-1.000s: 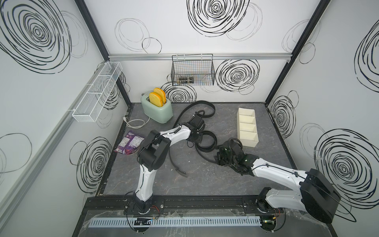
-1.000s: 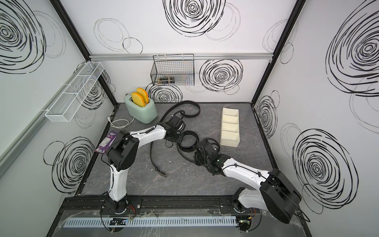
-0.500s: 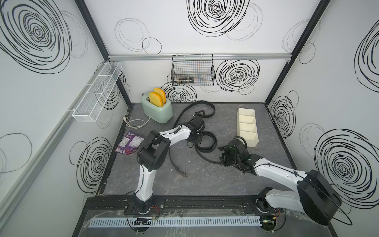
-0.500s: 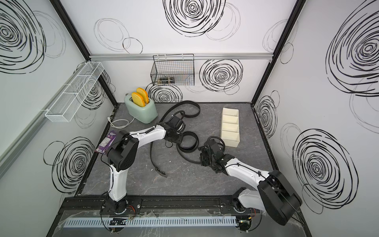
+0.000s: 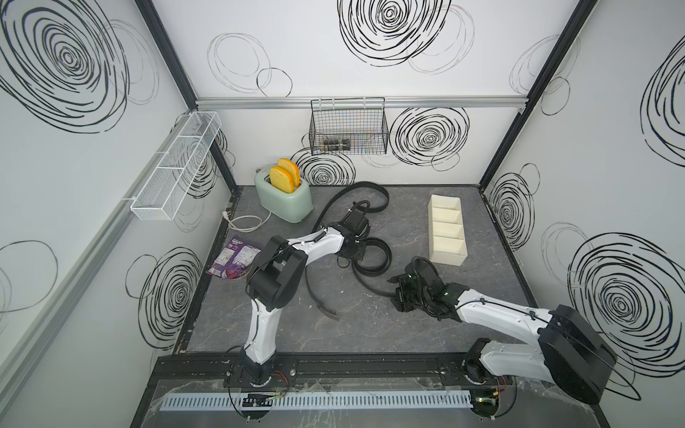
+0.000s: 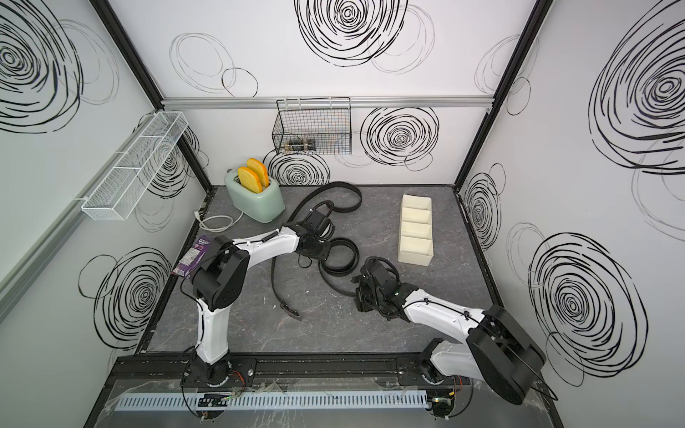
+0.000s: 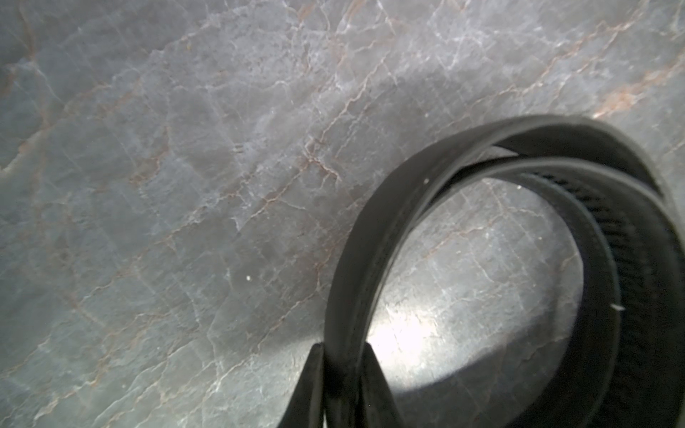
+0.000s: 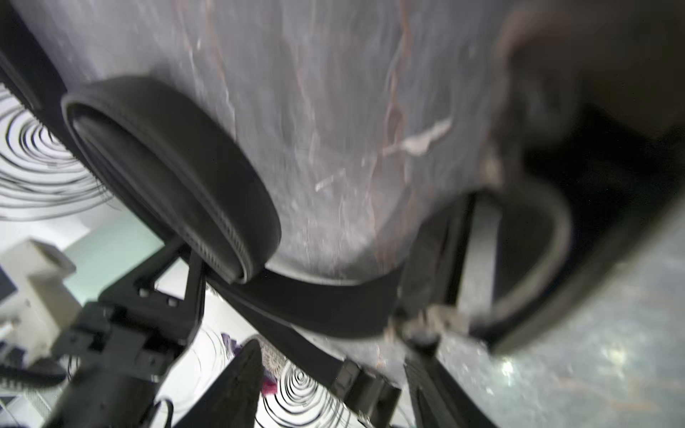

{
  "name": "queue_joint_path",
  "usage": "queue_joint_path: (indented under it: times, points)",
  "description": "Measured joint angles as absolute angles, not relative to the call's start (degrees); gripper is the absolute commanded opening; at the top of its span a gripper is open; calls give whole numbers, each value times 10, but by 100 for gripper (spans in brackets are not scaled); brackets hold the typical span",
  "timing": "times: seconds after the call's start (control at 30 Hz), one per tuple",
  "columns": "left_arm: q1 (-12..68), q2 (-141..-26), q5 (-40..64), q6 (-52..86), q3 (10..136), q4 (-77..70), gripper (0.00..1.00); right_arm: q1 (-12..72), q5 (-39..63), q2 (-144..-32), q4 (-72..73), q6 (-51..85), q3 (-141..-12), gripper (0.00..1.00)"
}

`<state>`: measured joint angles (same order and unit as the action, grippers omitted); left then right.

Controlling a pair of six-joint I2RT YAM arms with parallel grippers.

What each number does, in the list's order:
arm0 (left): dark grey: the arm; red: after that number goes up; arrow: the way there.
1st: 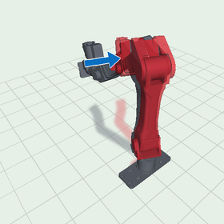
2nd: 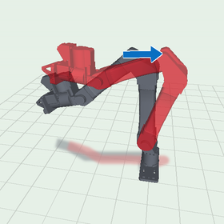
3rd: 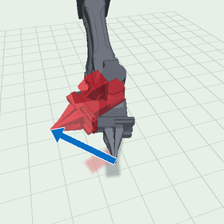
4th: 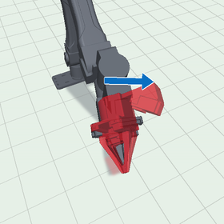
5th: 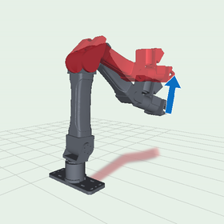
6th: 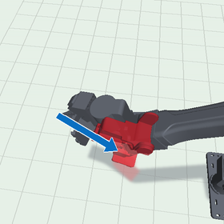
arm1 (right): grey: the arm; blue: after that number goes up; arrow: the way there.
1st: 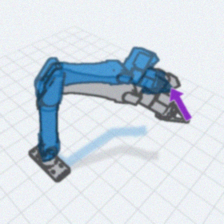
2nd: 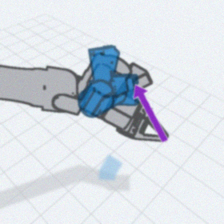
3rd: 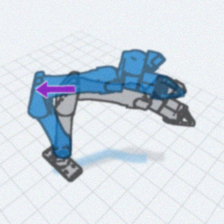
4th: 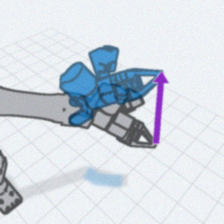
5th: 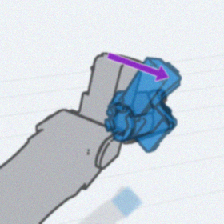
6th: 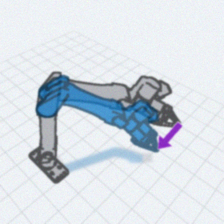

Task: Place the belts into the storage roll
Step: Roll the belt at the center of the board.

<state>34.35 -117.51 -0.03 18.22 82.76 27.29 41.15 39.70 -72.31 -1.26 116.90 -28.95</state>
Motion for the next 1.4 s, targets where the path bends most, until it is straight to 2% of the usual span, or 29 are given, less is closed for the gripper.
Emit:
queue_joint_path:
  times: [0.07,0.23,0.27,0.3,0.33,0.67,0.7,0.77,0.8,0.97,1.17,1.4]
  points:
    - [343,-1175,0,182,827,273,17,401,403,-745,-9,1167,-292,57]
    - [343,-1175,-1,182,827,272,17,380,418,-774,-3,1153,-291,37]
    - [343,-1175,-1,182,827,272,14,376,422,-778,-3,1146,-291,34]
    - [343,-1175,-1,182,827,272,1,370,427,-784,-5,1137,-291,32]
    - [343,-1175,-1,182,827,272,0,363,430,-790,-8,1126,-292,30]
    - [337,-1184,5,180,843,289,0,315,446,-824,-73,1001,-342,28]
    - [336,-1185,5,180,844,290,14,315,447,-830,-76,989,-348,27]
    - [336,-1187,6,179,848,294,25,315,448,-841,-79,973,-358,27]
    - [335,-1190,6,178,851,297,27,315,449,-845,-82,965,-363,27]
    - [329,-1212,8,173,856,299,27,314,451,-860,-90,940,-380,27]
    - [324,-1213,4,164,858,302,15,307,453,-861,-98,914,-381,21]
    - [324,-1216,0,152,864,307,17,259,461,-846,-130,834,-377,21]
